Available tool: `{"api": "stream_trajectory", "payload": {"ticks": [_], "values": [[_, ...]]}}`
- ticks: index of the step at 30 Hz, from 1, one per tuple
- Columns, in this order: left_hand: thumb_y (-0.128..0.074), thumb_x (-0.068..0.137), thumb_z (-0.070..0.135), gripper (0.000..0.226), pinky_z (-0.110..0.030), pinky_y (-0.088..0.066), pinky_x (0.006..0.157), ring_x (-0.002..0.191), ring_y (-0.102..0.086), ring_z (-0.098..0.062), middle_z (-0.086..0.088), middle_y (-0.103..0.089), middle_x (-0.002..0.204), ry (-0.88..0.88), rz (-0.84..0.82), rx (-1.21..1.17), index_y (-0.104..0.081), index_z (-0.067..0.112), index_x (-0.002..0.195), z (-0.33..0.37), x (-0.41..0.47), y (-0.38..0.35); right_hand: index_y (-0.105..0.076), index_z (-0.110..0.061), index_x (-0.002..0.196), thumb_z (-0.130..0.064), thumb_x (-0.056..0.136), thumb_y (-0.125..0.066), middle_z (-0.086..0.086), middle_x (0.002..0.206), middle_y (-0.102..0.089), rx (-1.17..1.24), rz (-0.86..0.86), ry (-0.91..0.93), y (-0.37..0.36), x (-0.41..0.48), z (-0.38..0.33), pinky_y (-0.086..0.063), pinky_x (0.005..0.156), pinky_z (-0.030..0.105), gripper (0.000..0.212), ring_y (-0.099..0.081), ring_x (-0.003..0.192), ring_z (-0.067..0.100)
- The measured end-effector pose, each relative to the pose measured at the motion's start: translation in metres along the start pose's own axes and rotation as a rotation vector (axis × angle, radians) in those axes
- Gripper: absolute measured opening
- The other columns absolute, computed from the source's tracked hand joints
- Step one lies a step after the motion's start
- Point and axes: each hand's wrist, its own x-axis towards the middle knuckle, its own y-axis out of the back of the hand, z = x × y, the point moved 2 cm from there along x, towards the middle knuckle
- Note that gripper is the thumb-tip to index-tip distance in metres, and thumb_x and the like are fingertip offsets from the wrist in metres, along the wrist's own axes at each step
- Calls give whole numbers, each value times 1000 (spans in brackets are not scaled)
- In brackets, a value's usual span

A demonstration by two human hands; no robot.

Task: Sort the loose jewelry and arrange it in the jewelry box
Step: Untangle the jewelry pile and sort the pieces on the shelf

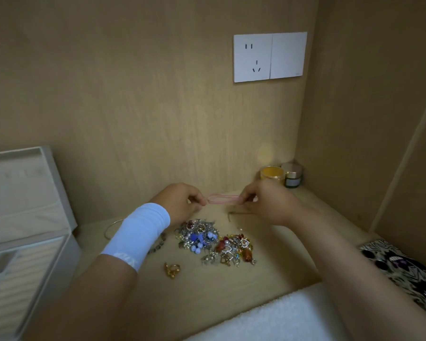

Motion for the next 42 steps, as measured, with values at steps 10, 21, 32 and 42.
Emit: {"api": "stream_trajectory", "payload": {"ticks": [10,21,32,42], "values": [[-72,84,27,15,-24,-45,90,93,-59,-8,13,-58,93,71,21,-10,-76,33,96,-31,-39,-17,-79,-30,93,-32,85,-73,-12,91,-75,-114,-196,83,-56,32,-60,-57,84,34,10,-66,85,7],[-69,89,30,11,-24,-47,92,93,-62,-3,18,-67,99,67,64,-219,-75,32,98,-31,-31,-16,-73,-27,76,-23,82,-74,-12,77,-70,-45,-176,99,-48,38,-54,-46,63,17,8,-63,70,0],[-78,82,19,13,-36,-59,84,73,-70,-13,-3,-75,81,156,145,-597,-71,24,92,-27,-29,-12,-76,-6,88,-14,88,-74,3,76,-77,406,-176,-21,-39,38,-56,-42,40,22,8,-65,51,15],[-67,89,17,14,-14,-46,73,74,-62,-1,12,-71,81,128,62,-340,-75,28,92,-25,-50,10,-80,-26,87,-23,82,-77,-21,94,-66,-178,-308,17,-45,38,-50,-47,73,23,7,-60,91,4]]}}
